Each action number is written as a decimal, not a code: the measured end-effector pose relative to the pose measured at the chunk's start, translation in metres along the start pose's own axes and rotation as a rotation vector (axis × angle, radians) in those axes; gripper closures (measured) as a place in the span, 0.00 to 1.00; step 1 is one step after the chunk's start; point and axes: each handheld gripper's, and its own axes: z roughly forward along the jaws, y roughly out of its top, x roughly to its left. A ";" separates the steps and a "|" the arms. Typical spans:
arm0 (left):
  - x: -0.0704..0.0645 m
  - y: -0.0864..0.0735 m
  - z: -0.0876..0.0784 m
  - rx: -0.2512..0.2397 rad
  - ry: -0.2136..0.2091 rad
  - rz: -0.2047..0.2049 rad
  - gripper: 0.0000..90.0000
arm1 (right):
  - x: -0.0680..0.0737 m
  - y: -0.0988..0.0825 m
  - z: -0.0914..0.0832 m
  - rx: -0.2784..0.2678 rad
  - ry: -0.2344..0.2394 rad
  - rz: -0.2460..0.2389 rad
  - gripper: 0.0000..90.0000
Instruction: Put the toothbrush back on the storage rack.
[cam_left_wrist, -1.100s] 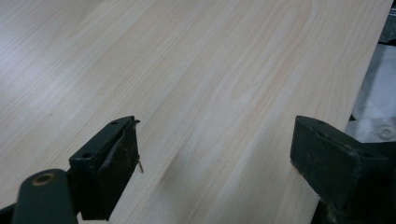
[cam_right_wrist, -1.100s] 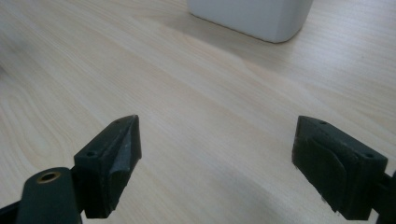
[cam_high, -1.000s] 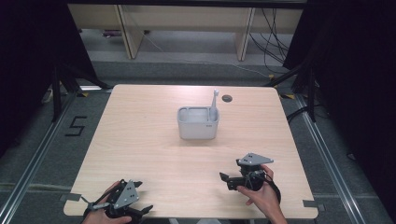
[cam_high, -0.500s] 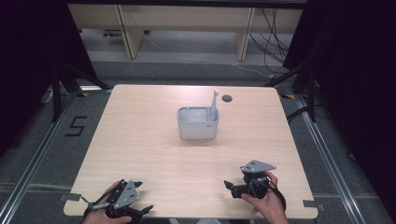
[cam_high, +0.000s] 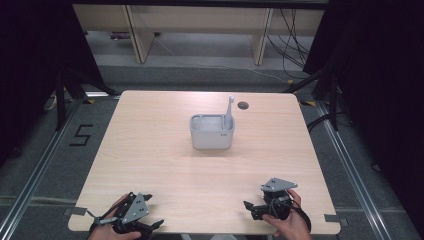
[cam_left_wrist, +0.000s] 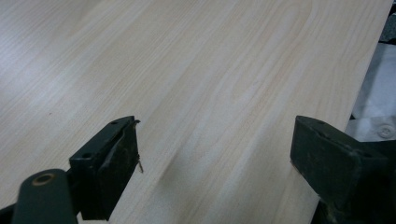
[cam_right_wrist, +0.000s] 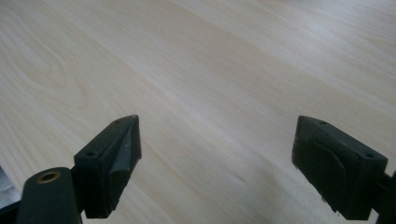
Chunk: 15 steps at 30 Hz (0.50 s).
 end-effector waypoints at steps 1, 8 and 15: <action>0.000 0.000 0.000 0.000 -0.001 -0.001 0.16 | 0.000 -0.001 0.000 0.003 -0.001 -0.001 0.18; 0.000 0.000 0.000 -0.001 0.002 0.000 0.16 | -0.002 -0.007 -0.005 0.005 -0.014 -0.001 0.18; 0.000 0.000 0.000 -0.002 0.002 0.000 0.16 | -0.005 -0.012 -0.007 0.003 -0.021 -0.013 0.18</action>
